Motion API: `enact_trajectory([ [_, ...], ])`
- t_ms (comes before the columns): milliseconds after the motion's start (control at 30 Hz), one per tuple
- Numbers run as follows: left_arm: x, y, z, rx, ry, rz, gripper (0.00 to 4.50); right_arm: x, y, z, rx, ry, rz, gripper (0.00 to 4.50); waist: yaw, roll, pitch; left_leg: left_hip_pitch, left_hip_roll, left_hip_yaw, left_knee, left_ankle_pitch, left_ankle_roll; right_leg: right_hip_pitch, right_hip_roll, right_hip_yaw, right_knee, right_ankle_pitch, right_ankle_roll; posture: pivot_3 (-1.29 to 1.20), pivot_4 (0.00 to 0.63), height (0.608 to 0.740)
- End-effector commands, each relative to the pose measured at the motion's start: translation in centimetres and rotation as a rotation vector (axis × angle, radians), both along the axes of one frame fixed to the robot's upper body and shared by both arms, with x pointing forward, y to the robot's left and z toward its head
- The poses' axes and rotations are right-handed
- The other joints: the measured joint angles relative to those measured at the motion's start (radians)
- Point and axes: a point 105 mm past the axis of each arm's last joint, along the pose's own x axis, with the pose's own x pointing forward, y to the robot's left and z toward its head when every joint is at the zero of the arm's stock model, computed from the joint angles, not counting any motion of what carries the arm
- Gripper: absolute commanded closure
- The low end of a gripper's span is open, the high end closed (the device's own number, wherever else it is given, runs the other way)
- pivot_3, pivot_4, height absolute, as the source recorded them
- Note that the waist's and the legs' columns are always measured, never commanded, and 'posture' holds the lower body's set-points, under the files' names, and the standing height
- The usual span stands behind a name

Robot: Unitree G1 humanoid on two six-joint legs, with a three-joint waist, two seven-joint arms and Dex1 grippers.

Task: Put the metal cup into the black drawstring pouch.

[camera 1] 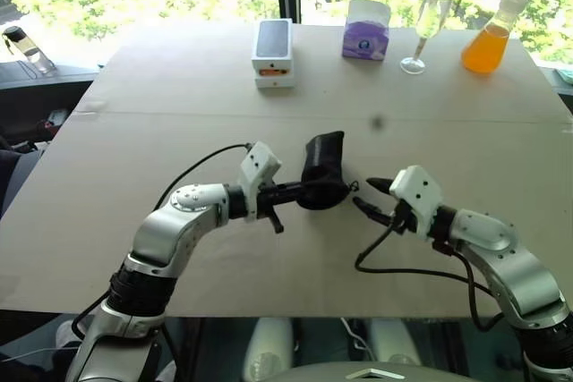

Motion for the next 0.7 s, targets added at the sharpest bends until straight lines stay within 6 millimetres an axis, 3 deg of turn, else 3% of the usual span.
enact_trajectory([
  [33, -0.12, 0.1, 0.79, -0.004, -0.036, -0.007, 4.5, 0.36, 0.47, 0.9, 0.017, -0.048, 0.006, 2.13, 0.0, 0.0, 0.0, 0.0, 0.0, 0.0, 0.0, 0.0, 0.0, 0.0, 0.0, 0.0, 0.0, 0.0, 0.0, 0.0, 0.15, 0.737],
  [367, -0.39, 0.14, 1.04, 0.002, -0.038, -0.006, 4.5, 1.2, 1.01, 0.85, 0.049, -0.043, 0.02, 2.13, 0.0, 0.0, 0.0, 0.0, 0.0, 0.0, 0.0, 0.0, 0.0, 0.0, 0.0, 0.0, 0.0, 0.0, 0.0, 0.0, 0.15, 0.737],
  [533, -0.62, 0.13, 1.23, 0.007, -0.039, -0.001, 4.5, 0.97, 1.26, 1.07, 0.052, -0.053, 0.058, 4.32, 0.0, 0.0, 0.0, 0.0, 0.0, 0.0, 0.0, 0.0, 0.0, 0.0, 0.0, 0.0, 0.0, 0.0, 0.0, 0.0, 0.15, 0.737],
  [700, -0.68, 0.07, 1.2, 0.007, -0.036, 0.003, 4.5, 1.01, 1.35, 1.15, 0.041, -0.075, 0.064, 4.47, 0.0, 0.0, 0.0, 0.0, 0.0, 0.0, 0.0, 0.0, 0.0, 0.0, 0.0, 0.0, 0.001, 0.0, 0.0, 0.0, 0.15, 0.737],
])
